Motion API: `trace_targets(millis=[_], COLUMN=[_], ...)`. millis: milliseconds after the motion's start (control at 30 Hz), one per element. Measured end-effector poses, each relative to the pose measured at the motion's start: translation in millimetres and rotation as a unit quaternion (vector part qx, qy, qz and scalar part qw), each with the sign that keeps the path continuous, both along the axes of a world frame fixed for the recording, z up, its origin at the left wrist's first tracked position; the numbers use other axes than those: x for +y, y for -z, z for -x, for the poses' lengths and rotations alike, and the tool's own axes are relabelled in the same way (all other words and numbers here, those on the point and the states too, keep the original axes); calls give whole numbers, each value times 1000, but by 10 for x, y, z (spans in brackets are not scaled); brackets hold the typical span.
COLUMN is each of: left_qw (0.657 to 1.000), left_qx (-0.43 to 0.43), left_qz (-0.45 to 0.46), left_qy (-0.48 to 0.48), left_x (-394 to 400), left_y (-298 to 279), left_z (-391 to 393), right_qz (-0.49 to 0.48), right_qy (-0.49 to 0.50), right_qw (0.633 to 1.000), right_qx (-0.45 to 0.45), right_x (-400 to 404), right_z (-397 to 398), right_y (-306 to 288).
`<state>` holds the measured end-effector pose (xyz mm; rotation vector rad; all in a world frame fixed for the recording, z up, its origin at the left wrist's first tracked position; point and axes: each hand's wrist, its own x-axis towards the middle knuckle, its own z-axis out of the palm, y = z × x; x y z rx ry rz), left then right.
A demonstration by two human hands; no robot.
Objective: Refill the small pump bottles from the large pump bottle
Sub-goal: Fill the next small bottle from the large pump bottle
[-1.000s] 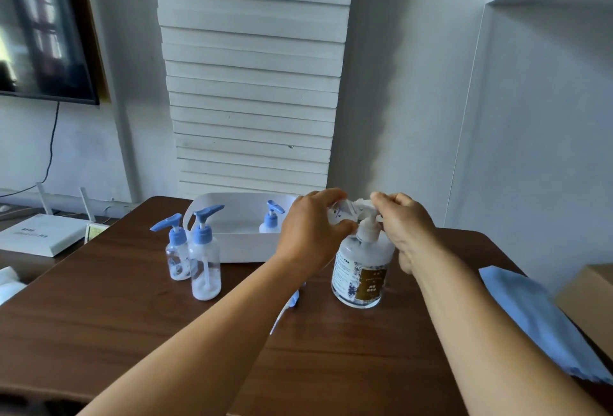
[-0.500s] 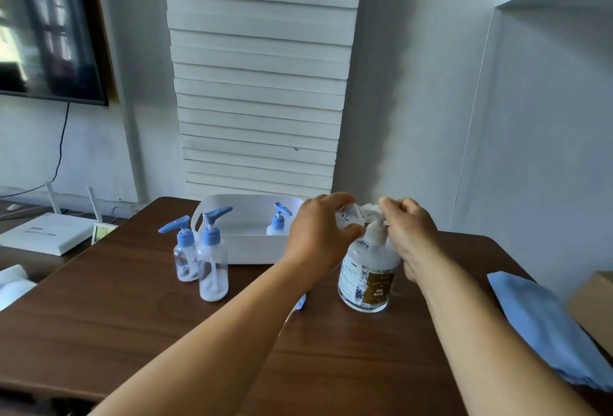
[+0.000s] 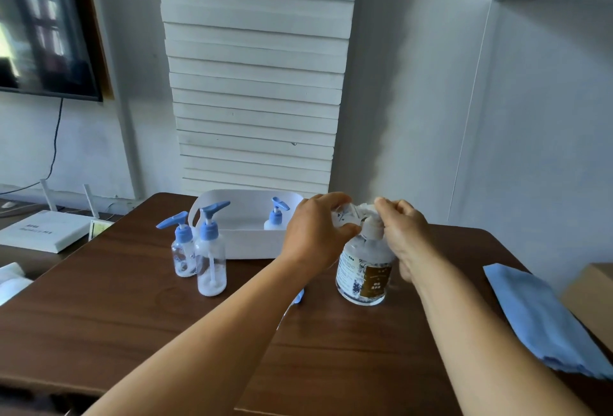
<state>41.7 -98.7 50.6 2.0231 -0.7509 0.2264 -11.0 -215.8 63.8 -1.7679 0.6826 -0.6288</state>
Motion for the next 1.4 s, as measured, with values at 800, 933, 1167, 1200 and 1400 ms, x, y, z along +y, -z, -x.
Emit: trace_targets(millis=[800, 933, 1167, 1200, 1400], left_qw=[1000, 1000, 1000, 1000, 1000], left_qx=[-6, -6, -8, -6, -1], left_qz=[-8, -2, 1, -3, 8], left_qy=[1, -4, -1, -1, -2], left_x=[12, 25, 10, 11, 25], left_y=[-35, -53, -77, -46, -98], left_z=[22, 25, 16, 20, 33], right_qz=[23, 35, 32, 21, 45], right_qy=[0, -4, -9, -6, -12], right_qw=[1000, 999, 999, 1000, 998], right_qx=[12, 29, 21, 20, 30], right_x=[1, 0, -34, -15, -17], right_z=[27, 39, 19, 19, 45], right_y=[-40, -109, -101, -59, -174])
